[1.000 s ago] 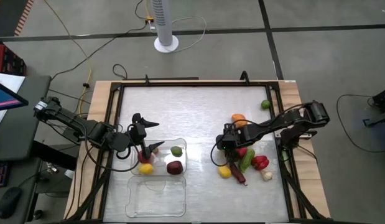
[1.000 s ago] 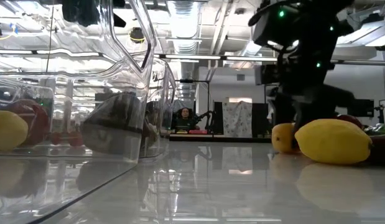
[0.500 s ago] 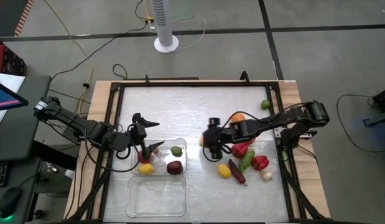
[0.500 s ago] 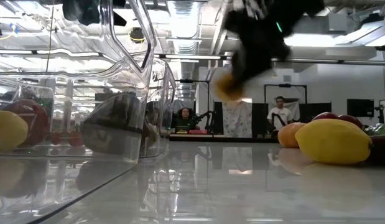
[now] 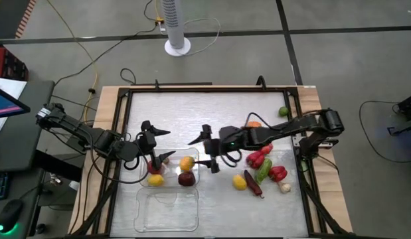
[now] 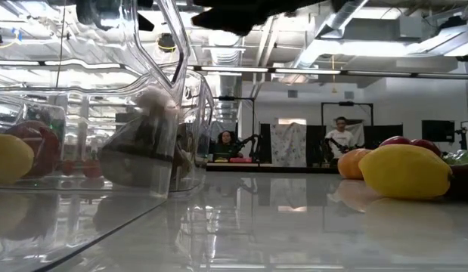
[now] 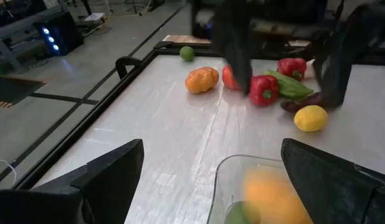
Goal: Sort produce into baskets
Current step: Put the yellow lemon into the top transparent bin
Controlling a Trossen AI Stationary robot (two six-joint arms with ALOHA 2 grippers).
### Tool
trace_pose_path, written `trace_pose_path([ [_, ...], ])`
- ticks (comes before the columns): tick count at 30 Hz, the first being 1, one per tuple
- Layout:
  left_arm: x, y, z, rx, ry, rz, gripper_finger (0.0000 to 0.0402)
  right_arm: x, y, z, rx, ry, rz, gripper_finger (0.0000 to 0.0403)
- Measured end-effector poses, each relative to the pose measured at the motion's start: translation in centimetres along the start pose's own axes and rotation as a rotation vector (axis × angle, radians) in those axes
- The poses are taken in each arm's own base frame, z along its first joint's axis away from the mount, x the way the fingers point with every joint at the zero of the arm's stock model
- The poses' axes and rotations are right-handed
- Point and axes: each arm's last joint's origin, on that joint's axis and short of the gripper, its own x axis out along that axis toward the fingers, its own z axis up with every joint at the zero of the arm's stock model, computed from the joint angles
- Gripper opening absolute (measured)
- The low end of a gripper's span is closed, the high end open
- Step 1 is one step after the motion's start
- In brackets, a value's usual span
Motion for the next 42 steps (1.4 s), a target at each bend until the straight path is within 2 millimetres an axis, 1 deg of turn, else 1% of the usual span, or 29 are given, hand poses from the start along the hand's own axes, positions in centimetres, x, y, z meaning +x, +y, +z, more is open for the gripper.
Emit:
trace_pose_path([
  [2,0.0,0.0,0.0,-0.001,0.0,0.0,0.0368,0.6,-0.3,-0.4,0.004,0.067,0.006,0.0364],
  [4,0.0,0.0,-0.1,-0.007,0.005,0.001,0.0368,0.7,-0.6,0.0,0.007,0.146,0.01,0.0364],
  [7,0.0,0.0,-0.2,-0.011,0.016,-0.002,0.0368,-0.3,-0.7,0.0,0.03,0.334,0.005,0.0365],
  [8,0.0,0.0,-0.2,-0.008,0.019,-0.004,0.0368,-0.8,-0.6,-0.3,0.048,0.398,0.003,0.0365],
  [10,0.0,0.0,-0.2,-0.008,0.02,-0.007,0.0368,-1.9,0.0,-1.6,0.097,0.542,0.013,0.0365],
  [12,0.0,0.0,-0.3,-0.001,0.028,-0.004,0.0368,-2.8,0.9,-2.8,0.153,0.635,-0.007,0.0365],
  [16,0.0,0.0,-0.4,-0.008,0.031,-0.003,0.0368,-4.8,3.5,-6.4,0.232,0.849,-0.059,0.0365],
  [18,0.0,0.0,-0.3,-0.013,0.03,-0.003,0.0368,-5.9,4.6,-7.9,0.255,0.941,-0.076,0.0365],
  [19,0.0,0.0,-0.3,-0.017,0.031,-0.003,0.0368,-6.4,5.2,-8.3,0.258,0.961,-0.072,0.0365],
  [21,0.0,0.0,-0.3,-0.026,0.03,-0.002,0.0368,-7.1,6.6,-8.3,0.256,0.946,-0.043,0.0365],
  [24,0.0,0.0,-0.3,-0.033,0.03,-0.002,0.0368,-7.6,8.6,-7.4,0.256,0.863,-0.01,0.0365],
  [27,0.0,0.0,-0.3,-0.036,0.03,-0.002,0.0368,-7.8,10.1,-6.2,0.267,0.762,0.022,0.0365],
  [29,0.0,0.0,-0.3,-0.041,0.03,-0.002,0.0368,-7.8,11.1,-5.9,0.261,0.722,0.047,0.0366],
  [31,0.0,0.0,-0.3,-0.042,0.03,-0.002,0.0368,-7.4,12.0,-6.7,0.239,0.743,0.063,0.0366],
  [33,0.0,0.1,-0.4,-0.042,0.032,-0.001,0.0368,-6.9,12.7,-8.1,0.211,0.812,0.061,0.0366],
  [39,0.0,0.1,-0.4,-0.052,0.039,0.002,0.0368,-5.4,13.3,-11.1,0.146,0.944,0.031,0.0365],
  [42,0.0,0.1,-0.5,-0.048,0.043,0.004,0.0368,-5.1,13.6,-12.2,0.113,1.001,0.02,0.0357],
])
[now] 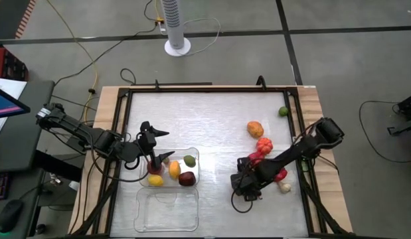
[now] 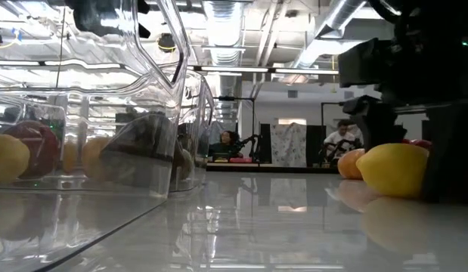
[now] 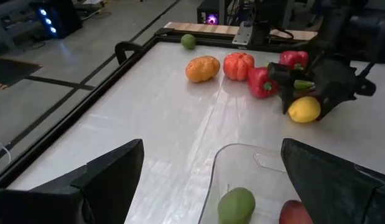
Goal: Sort produce into baskets
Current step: Put the yellow lemon into the top transparent bin
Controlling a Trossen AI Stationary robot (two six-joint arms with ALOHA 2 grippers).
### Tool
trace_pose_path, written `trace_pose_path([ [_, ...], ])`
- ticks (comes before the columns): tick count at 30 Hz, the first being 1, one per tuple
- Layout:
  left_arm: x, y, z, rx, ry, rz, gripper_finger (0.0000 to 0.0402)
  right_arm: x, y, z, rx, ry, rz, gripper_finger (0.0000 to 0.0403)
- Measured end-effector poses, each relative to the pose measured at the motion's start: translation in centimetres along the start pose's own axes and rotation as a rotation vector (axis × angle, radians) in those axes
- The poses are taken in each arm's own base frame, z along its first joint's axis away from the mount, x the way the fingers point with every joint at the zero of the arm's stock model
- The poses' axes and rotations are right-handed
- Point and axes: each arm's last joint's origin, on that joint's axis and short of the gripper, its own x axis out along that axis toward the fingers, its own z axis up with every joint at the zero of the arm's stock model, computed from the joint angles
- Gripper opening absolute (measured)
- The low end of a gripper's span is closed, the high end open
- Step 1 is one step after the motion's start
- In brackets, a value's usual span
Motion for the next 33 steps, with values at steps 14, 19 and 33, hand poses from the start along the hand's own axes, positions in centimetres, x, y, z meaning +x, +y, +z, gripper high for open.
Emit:
trace_pose_path([
  [14,0.0,0.0,0.0,0.003,0.002,0.001,0.0368,-4.2,-2.6,4.3,-0.106,-0.262,-0.166,0.028],
  [19,0.0,0.0,0.0,0.002,0.001,0.001,0.0368,-6.1,-5.7,8.3,-0.086,-0.595,-0.144,0.0301],
  [33,0.0,0.0,0.0,0.019,0.001,0.008,0.0368,-3.1,-10.6,14.2,-0.112,-0.674,0.059,0.0355],
])
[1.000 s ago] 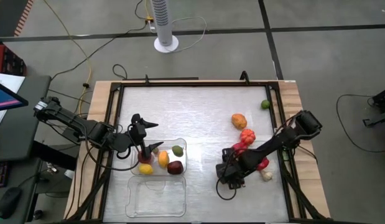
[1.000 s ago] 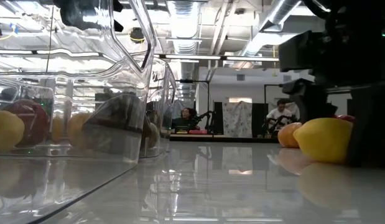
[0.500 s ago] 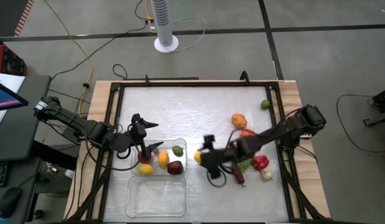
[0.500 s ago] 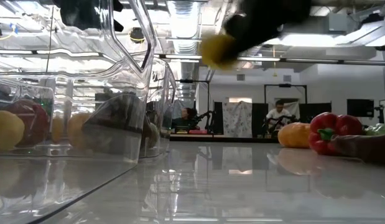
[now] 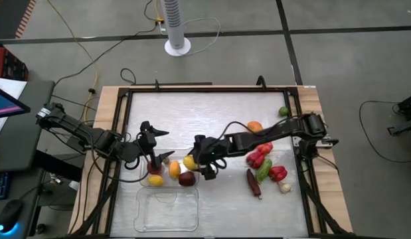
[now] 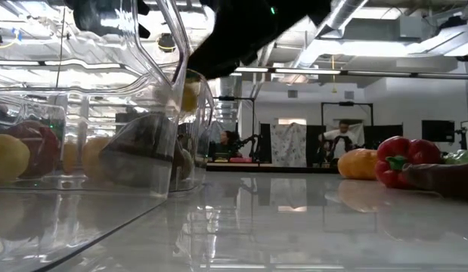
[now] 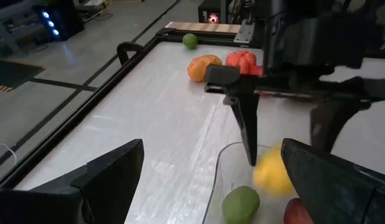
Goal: Sort produce into baskets
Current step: Put the yellow lemon into the top transparent bin, then put the red bell pepper into the bottom transparent bin
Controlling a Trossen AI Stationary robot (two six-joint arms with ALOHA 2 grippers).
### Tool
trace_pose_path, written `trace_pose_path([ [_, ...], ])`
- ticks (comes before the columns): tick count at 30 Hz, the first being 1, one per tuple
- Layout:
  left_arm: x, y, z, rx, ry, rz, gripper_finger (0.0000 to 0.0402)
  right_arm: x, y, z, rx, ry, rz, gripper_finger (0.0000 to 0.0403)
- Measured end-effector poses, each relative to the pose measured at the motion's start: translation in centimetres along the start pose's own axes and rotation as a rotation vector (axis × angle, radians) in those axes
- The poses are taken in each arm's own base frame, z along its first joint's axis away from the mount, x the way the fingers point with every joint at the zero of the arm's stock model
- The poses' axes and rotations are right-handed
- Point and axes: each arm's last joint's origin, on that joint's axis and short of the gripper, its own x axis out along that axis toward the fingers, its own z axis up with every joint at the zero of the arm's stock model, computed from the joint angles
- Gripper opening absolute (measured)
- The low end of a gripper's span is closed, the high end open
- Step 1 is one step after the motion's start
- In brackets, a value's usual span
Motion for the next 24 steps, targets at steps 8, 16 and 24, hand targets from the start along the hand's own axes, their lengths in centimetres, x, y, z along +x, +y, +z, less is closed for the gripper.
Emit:
trace_pose_path([
  [8,0.0,0.0,0.0,-0.005,0.001,-0.001,0.0368,-2.4,0.6,0.9,-0.006,0.198,-0.005,0.0393],
  [16,0.0,0.0,-0.1,-0.004,0.008,-0.005,0.0368,-7.0,3.6,-3.6,0.096,0.521,-0.071,0.038],
  [24,0.0,0.0,0.0,-0.013,-0.001,-0.002,0.0368,-11.5,8.4,-7.3,0.295,0.753,0.028,0.0378],
])
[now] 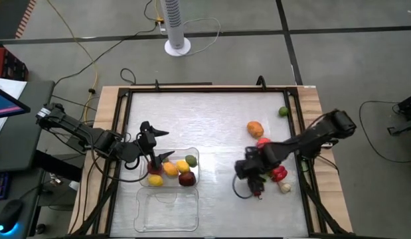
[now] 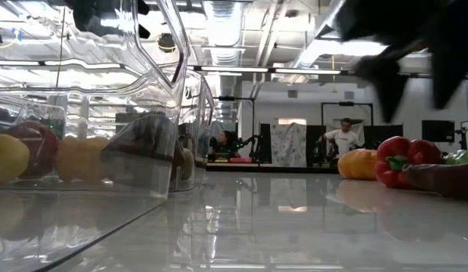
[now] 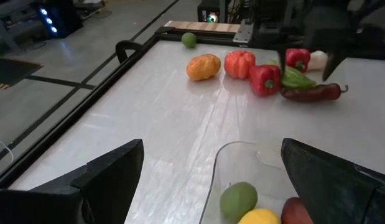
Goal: Sort produce into baskets
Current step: Put the red bell pepper into the bottom transparent bin
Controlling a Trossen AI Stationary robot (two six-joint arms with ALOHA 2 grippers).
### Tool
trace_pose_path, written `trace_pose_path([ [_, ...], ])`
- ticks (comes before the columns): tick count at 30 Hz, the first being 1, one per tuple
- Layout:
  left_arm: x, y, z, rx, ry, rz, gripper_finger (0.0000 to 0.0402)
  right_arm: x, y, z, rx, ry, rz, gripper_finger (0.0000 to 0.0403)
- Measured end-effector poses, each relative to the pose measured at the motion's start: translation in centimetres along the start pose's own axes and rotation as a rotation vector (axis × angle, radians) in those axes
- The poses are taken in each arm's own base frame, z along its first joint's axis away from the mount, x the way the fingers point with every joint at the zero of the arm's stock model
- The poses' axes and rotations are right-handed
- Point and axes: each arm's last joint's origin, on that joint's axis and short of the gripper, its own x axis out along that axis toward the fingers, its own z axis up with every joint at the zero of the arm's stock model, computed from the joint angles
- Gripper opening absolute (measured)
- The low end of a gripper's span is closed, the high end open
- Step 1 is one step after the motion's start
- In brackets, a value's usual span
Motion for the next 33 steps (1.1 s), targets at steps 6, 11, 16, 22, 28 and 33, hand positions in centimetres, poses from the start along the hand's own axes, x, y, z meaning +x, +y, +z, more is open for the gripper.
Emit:
trace_pose_path([
  [6,0.0,0.0,0.1,-0.015,-0.011,0.017,0.0368,-0.3,1.1,-1.8,0.032,0.055,-0.16,0.0368],
  [11,0.0,0.0,0.0,-0.035,-0.009,0.016,0.0368,-0.4,0.0,-1.8,-0.001,0.029,-0.347,0.0352],
  [16,0.0,0.0,0.0,-0.037,0.002,-0.005,0.0368,-0.3,-0.1,-1.4,-0.043,0.003,-0.352,0.0351],
  [22,0.0,0.0,0.0,-0.036,0.003,-0.005,0.0368,-0.3,-0.1,-1.6,-0.188,0.064,-0.304,0.0388],
  [28,0.0,0.0,0.0,-0.035,0.004,-0.005,0.0368,1.5,-0.9,-2.0,-0.246,0.186,-0.332,0.0393],
  [33,0.0,0.0,0.0,-0.03,0.005,-0.006,0.0368,3.8,-1.8,-2.5,-0.283,0.278,-0.357,0.0393],
])
